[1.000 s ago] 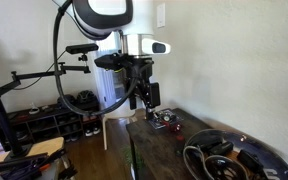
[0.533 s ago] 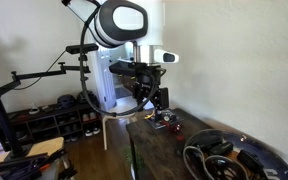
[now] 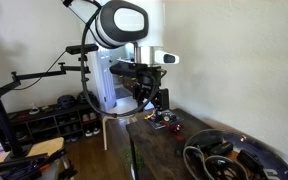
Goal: Pick up the remote from the table and place it on the tray on the right side of the table
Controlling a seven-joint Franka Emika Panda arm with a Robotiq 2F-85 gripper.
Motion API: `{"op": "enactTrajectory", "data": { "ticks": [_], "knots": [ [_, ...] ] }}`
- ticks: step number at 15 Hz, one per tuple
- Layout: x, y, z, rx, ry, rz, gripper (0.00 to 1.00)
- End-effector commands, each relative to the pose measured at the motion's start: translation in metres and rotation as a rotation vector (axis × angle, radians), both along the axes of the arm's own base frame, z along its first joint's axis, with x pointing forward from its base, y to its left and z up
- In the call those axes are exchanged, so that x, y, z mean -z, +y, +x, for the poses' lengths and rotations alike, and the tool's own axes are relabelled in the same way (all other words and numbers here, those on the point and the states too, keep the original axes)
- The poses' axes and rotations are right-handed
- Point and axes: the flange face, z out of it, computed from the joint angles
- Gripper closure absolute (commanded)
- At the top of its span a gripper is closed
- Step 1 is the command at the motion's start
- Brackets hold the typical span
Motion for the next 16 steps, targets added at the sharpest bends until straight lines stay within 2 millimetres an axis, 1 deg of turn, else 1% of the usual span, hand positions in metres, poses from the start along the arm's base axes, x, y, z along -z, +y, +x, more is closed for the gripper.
{"op": "enactTrajectory", "data": {
  "ticks": [1, 9, 12, 16],
  "knots": [
    [0.014, 0.002, 0.016, -0.037, 0.001, 0.001, 0.0],
    [0.054, 0.008, 0.074, -0.154, -0.015, 0.021, 0.0],
    [0.07, 0.012, 0.09, -0.185, -0.013, 0.025, 0.0],
    [0.087, 0.021, 0.108, -0.225, -0.003, 0.041, 0.0]
  ]
}}
